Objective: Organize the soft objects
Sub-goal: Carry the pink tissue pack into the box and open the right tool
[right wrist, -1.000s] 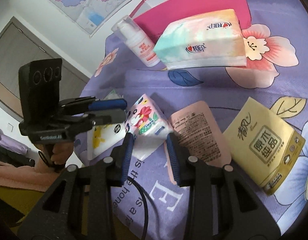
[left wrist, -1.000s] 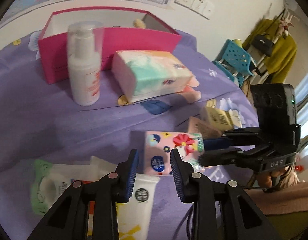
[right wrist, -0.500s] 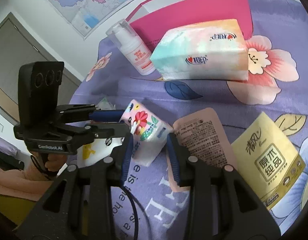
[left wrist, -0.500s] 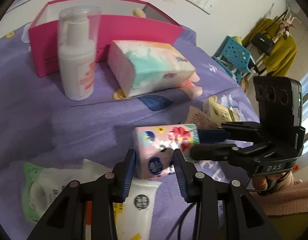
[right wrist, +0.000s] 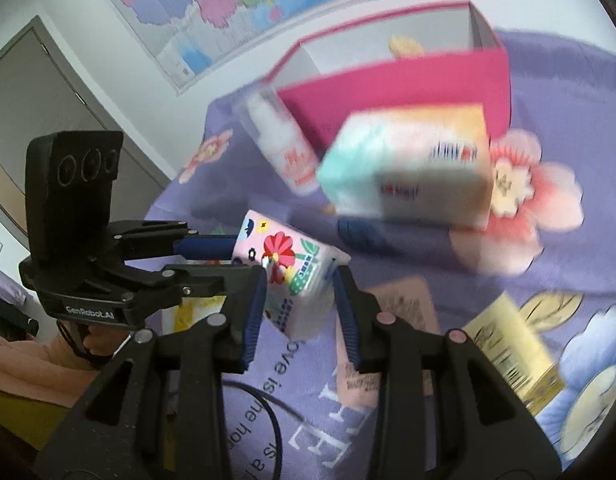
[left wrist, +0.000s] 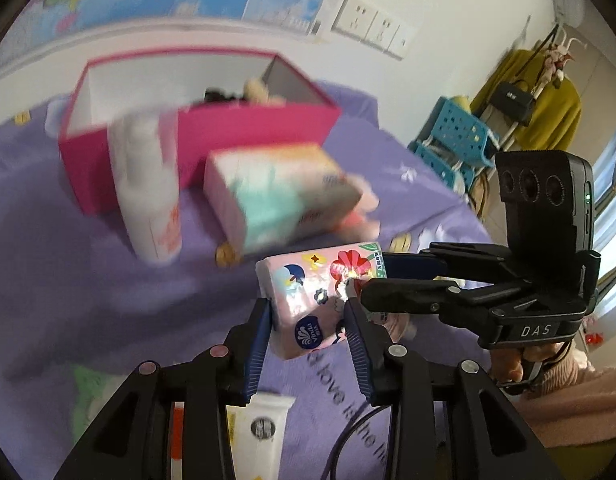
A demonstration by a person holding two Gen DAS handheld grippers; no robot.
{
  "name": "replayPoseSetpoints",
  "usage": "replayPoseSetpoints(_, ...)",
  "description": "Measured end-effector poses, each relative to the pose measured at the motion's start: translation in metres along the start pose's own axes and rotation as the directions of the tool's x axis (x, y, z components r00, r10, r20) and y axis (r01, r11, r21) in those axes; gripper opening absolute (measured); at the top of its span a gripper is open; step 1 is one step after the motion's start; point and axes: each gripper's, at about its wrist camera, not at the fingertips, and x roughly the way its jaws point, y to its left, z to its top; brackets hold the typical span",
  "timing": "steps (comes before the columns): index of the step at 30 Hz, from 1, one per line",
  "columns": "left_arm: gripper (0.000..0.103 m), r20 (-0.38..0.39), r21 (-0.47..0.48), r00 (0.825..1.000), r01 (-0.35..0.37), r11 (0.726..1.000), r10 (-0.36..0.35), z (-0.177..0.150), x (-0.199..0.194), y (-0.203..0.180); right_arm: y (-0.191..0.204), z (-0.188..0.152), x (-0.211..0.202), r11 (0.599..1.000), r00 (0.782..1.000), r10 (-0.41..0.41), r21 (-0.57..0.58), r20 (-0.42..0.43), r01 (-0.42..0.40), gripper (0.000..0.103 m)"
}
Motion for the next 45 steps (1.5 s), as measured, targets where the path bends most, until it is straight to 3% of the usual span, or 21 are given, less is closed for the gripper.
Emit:
replayPoseSetpoints(5, 0.037, 0.065, 0.033, 0.998, -0.006, 0.999, 0.004, 0.032, -0.011, -0.011, -0.002, 0.028, -0.020, 1.000, 0.997, -0.010, -0.021, 0.076, 0.011, 0.038)
replayPoseSetpoints(13, 0.037, 0.146, 0.072, 0.987, -0.075, 0.995, 0.063, 0.111, -0.003, -0.027, -0.022, 0.087, -0.043, 0.996, 0.979, -0.072, -0.039, 0.192, 0.081, 0.038)
replayPoseSetpoints(24, 0.036, 0.121, -0.038, 0.985, -0.120, 0.992, 0.124, 0.181, 0.050, 0.007, -0.087, 0.157, -0.017, 0.992, 0.969, -0.123, 0.033, 0.213, 0.119, 0.038)
replayPoseSetpoints(33, 0.037, 0.061, -0.151, 0.986, -0.143, 0.978, 0.153, 0.201, 0.089, 0.034, -0.126, 0.183, 0.014, 0.986, 0.973, -0.139, 0.116, 0.183, 0.119, 0.038)
replayPoseSetpoints(37, 0.045, 0.033, -0.181, 0.985, -0.163, 0.970, 0.172, 0.199, 0.096, 0.040, -0.133, 0.185, 0.013, 0.977, 0.961, -0.183, 0.143, 0.209, 0.155, 0.038)
replayPoseSetpoints(45, 0.046, 0.072, -0.142, 0.984, -0.149, 0.979, 0.161, 0.178, 0.077, 0.028, -0.123, 0.166, -0.006, 0.981, 0.962, -0.182, 0.109, 0.205, 0.162, 0.038)
